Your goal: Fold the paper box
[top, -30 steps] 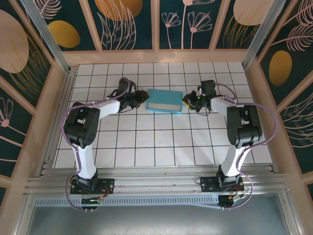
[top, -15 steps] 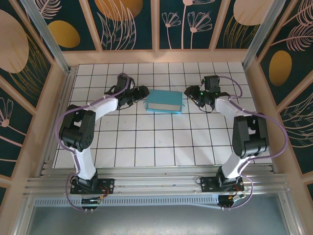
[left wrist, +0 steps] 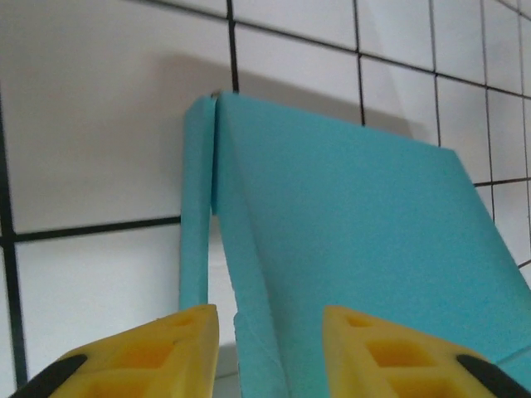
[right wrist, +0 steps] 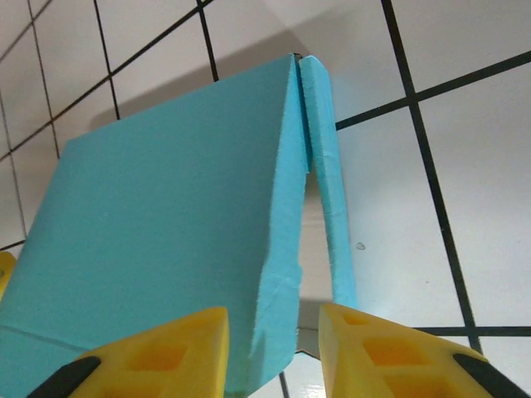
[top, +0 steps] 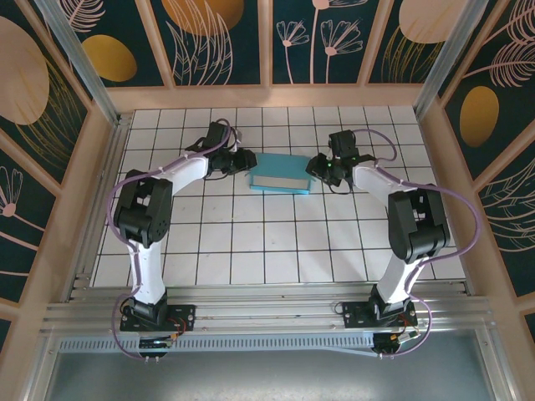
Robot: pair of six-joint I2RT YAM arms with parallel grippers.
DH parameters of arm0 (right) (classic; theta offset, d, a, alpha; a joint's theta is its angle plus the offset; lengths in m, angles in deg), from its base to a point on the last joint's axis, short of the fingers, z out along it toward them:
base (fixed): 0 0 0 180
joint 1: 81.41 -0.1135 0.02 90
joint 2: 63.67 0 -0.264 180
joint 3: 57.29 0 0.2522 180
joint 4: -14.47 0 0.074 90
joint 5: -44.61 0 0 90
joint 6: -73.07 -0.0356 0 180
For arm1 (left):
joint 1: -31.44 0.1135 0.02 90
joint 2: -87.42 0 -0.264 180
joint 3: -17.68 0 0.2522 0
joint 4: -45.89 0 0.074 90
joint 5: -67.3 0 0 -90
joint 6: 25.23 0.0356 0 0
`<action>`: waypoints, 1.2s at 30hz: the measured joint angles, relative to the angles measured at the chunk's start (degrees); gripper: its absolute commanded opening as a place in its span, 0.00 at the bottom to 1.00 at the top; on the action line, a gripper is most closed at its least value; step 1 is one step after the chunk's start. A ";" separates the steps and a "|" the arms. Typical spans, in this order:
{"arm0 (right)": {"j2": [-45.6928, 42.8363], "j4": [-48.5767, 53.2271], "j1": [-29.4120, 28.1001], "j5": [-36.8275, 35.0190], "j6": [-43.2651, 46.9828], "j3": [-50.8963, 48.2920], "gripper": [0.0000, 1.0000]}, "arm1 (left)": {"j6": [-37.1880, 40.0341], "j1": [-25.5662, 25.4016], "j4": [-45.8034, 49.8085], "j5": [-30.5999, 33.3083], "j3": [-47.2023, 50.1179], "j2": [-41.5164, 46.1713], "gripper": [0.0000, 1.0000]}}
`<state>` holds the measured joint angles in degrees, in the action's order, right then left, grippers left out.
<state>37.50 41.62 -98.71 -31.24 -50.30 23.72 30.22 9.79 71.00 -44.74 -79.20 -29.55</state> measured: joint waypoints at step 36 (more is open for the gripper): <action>0.72 -0.94 -0.46 -2.67 1.60 0.66 0.30 | -3.02 0.26 -0.57 -0.94 3.17 0.28 0.49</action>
<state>38.22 40.68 -99.17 -33.91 -48.70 24.37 27.21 10.05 70.43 -45.68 -76.03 -29.27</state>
